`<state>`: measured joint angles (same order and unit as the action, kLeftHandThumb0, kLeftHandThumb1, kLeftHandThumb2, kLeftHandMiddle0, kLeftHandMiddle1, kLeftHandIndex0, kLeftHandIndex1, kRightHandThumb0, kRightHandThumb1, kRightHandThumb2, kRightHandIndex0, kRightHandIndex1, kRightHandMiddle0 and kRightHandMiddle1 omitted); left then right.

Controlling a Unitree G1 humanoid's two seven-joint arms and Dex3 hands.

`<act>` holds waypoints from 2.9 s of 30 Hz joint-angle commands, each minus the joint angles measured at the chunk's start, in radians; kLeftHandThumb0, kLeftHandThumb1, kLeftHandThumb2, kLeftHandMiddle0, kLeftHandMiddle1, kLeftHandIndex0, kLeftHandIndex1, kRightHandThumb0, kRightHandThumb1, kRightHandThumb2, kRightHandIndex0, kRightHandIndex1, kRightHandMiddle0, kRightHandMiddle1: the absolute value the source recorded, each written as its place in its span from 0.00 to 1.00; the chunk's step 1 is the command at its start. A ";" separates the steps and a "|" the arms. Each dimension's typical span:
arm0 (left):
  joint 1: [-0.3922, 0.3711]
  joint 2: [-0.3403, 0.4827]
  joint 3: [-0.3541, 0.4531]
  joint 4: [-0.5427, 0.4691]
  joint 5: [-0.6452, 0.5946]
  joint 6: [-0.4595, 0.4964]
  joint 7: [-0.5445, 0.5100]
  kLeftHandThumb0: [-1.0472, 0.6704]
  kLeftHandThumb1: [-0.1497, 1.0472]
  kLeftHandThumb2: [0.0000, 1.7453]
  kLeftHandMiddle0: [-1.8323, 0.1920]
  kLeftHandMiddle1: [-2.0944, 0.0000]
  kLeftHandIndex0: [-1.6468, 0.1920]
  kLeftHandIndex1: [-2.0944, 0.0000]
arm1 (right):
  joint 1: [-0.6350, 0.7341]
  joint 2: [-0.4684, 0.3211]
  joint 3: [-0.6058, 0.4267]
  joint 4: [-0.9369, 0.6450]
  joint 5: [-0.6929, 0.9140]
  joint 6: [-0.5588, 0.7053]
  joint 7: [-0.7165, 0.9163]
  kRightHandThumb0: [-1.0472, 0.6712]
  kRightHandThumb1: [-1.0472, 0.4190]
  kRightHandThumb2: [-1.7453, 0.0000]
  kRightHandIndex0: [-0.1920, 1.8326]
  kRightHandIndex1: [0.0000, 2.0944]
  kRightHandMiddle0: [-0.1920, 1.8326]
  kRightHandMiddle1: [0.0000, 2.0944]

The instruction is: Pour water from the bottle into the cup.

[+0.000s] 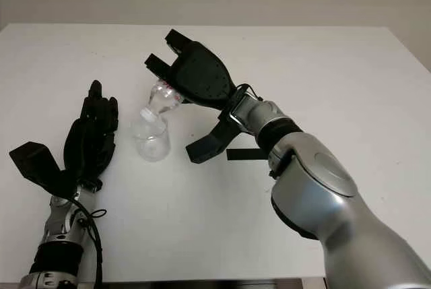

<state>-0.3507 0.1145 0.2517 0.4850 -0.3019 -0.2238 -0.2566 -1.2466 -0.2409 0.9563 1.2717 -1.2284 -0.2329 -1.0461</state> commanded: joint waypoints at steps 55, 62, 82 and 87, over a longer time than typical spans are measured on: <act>0.008 0.004 0.005 0.032 -0.010 0.017 -0.045 0.20 1.00 0.26 0.98 0.98 0.99 0.98 | 0.649 0.079 -0.927 -0.670 1.243 0.016 1.112 0.38 0.00 0.76 0.76 1.00 0.59 1.00; 0.001 0.002 0.010 0.042 -0.007 0.016 -0.043 0.19 1.00 0.26 0.98 0.97 0.99 0.98 | 0.758 0.073 -0.946 -0.931 1.248 0.162 1.134 0.38 0.00 0.76 0.74 1.00 0.57 1.00; 0.025 0.004 0.010 0.007 -0.008 0.029 -0.038 0.19 1.00 0.26 0.98 0.97 0.99 0.98 | 0.798 0.099 -0.984 -1.007 1.258 0.366 1.110 0.38 0.00 0.76 0.77 1.00 0.60 1.00; 0.030 0.006 0.010 -0.008 -0.007 0.041 -0.033 0.19 1.00 0.25 0.98 0.97 0.99 0.97 | 0.812 0.105 -0.993 -1.013 1.277 0.417 1.118 0.38 0.00 0.76 0.79 1.00 0.61 1.00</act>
<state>-0.3467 0.1191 0.2605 0.4771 -0.3090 -0.1904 -0.2935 -0.4406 -0.1421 -0.0291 0.2773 0.0396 0.1788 0.0680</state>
